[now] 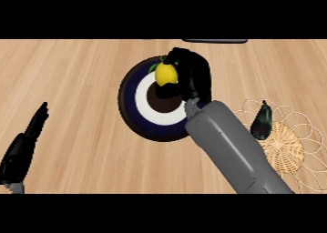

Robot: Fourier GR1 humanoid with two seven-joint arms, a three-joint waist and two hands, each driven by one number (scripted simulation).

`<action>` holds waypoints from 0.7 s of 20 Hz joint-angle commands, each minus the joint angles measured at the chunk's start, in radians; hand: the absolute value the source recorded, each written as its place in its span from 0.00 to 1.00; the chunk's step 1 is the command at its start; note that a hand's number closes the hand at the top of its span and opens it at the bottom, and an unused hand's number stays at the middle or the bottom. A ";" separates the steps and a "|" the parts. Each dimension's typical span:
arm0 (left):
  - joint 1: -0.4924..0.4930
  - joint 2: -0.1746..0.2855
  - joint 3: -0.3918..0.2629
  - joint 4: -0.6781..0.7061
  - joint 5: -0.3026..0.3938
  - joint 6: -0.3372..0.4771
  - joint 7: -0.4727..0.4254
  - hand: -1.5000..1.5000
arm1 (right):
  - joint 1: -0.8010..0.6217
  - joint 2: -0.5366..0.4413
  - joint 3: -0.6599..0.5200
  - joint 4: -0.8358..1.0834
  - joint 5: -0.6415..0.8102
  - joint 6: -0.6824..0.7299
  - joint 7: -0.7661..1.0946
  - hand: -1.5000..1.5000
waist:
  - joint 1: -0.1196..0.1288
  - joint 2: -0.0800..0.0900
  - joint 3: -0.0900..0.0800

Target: Pick the lemon from the placemat and place it in the plate

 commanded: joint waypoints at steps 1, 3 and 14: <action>-0.002 0.002 -0.004 -0.004 0.000 -0.014 -0.004 0.50 | -0.004 0.001 0.045 0.116 -0.136 -0.192 0.024 1.00 | 0.008 0.001 0.000; -0.017 -0.037 -0.028 0.020 -0.029 0.024 -0.018 0.50 | -0.056 0.001 0.029 0.220 -0.215 -0.190 -0.015 0.00 | 0.005 0.002 0.000; 0.002 -0.005 0.015 0.021 0.005 -0.020 -0.026 0.50 | -0.058 0.001 0.045 0.211 -0.398 -0.552 -0.230 0.00 | -0.012 -0.004 0.001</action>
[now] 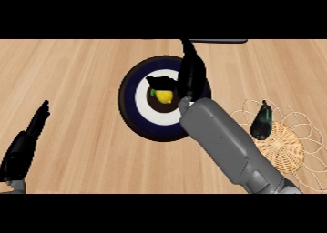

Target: Pick the lemon from the placemat and place it in the plate

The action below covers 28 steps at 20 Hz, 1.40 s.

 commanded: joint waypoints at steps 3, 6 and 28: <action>0.069 -0.009 0.012 -0.036 0.001 0.010 -0.004 0.50 | 0.076 0.000 -0.126 -0.064 -0.046 -0.175 -0.113 0.00 | -0.024 -0.007 0.001; 0.067 -0.015 0.007 -0.032 -0.010 0.019 -0.029 0.50 | 0.201 -0.002 -0.155 -0.189 -0.086 -0.196 -0.177 0.00 | -0.040 -0.010 0.000; 0.076 0.021 0.076 -0.044 0.022 -0.065 -0.014 0.50 | 0.806 -0.219 -0.561 -0.474 -0.617 0.450 -0.917 0.00 | -0.036 -0.008 0.000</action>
